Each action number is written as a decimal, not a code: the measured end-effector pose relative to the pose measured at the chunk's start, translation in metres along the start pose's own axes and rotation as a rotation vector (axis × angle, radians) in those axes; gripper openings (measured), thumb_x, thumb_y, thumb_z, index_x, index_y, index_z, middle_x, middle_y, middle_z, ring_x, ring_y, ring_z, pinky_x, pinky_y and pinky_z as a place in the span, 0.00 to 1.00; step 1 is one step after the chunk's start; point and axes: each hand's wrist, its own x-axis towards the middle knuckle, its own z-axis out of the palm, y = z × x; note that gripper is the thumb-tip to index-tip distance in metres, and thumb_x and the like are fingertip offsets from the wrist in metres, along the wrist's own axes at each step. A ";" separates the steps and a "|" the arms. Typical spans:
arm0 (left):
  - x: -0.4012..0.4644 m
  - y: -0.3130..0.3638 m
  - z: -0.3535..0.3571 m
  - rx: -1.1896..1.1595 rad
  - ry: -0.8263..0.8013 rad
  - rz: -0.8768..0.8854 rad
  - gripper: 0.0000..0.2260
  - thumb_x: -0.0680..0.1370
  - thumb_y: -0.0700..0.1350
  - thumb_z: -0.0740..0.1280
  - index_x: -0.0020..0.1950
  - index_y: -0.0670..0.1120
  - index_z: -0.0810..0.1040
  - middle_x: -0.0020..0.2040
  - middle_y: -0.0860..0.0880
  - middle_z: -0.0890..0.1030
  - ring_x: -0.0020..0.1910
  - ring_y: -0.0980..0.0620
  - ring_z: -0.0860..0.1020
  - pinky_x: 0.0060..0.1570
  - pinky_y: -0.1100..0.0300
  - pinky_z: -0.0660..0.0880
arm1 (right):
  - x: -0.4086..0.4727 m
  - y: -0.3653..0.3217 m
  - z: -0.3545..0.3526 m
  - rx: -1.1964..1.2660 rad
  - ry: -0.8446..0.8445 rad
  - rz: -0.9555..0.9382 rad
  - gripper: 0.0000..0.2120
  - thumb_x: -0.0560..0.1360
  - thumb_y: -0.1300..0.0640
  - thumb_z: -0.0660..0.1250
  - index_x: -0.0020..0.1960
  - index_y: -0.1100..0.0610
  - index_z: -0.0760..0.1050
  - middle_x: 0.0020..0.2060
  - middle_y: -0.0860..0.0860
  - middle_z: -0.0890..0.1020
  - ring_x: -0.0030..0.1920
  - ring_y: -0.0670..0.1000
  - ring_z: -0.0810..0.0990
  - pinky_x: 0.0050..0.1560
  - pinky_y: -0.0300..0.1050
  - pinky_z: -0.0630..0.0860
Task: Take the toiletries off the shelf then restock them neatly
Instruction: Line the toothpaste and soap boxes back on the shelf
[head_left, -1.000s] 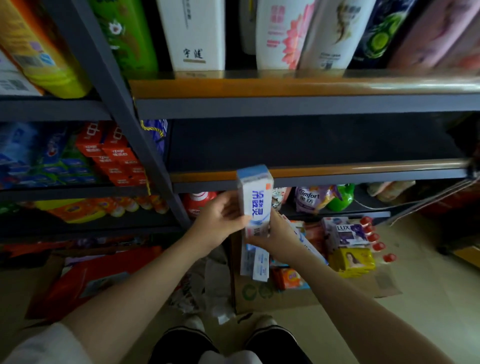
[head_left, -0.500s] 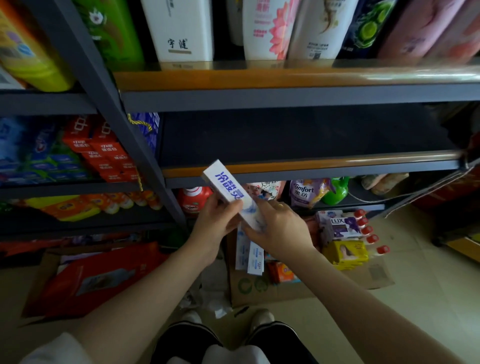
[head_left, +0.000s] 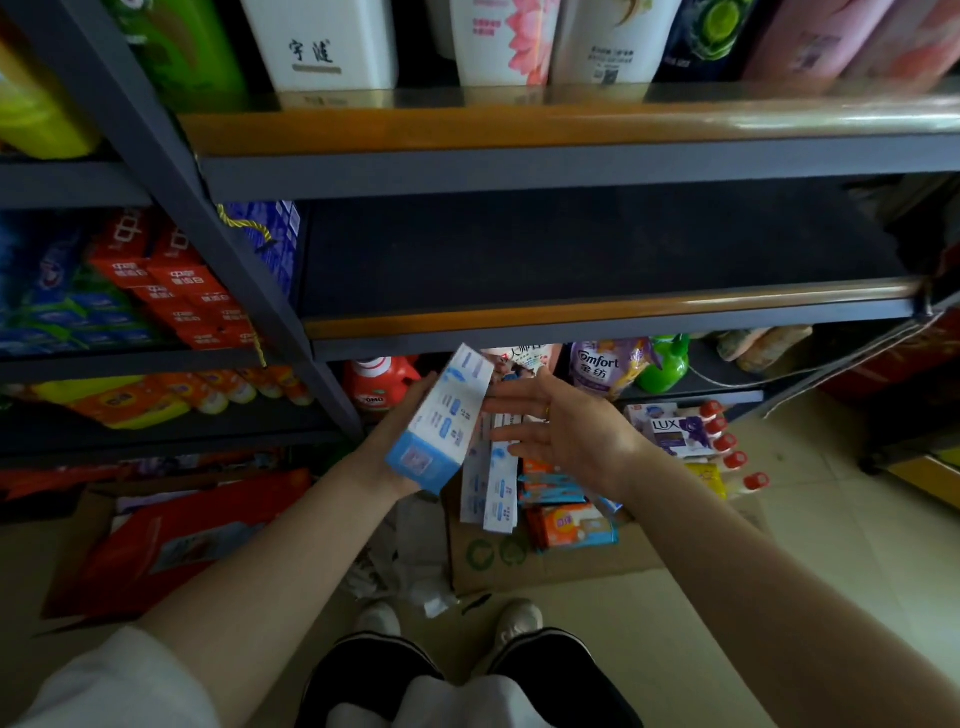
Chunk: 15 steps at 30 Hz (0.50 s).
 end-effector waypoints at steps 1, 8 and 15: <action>0.001 0.001 0.000 0.008 0.043 -0.008 0.15 0.73 0.55 0.66 0.42 0.43 0.80 0.37 0.45 0.82 0.31 0.51 0.81 0.32 0.61 0.76 | 0.001 0.001 -0.001 -0.022 0.019 -0.008 0.22 0.81 0.45 0.49 0.60 0.57 0.75 0.56 0.53 0.81 0.48 0.52 0.81 0.46 0.44 0.76; 0.011 0.019 -0.014 0.189 0.420 0.053 0.10 0.75 0.51 0.67 0.47 0.45 0.74 0.40 0.45 0.79 0.36 0.50 0.80 0.31 0.54 0.78 | 0.009 0.002 0.004 -0.240 -0.101 -0.021 0.21 0.77 0.42 0.58 0.65 0.51 0.70 0.61 0.51 0.76 0.54 0.51 0.79 0.51 0.46 0.75; 0.002 0.052 -0.009 0.402 0.507 0.103 0.12 0.76 0.52 0.66 0.52 0.45 0.72 0.39 0.46 0.78 0.35 0.50 0.77 0.28 0.56 0.73 | 0.029 -0.005 0.052 -0.748 -0.219 -0.100 0.29 0.74 0.55 0.68 0.70 0.47 0.59 0.58 0.51 0.72 0.51 0.50 0.78 0.40 0.41 0.79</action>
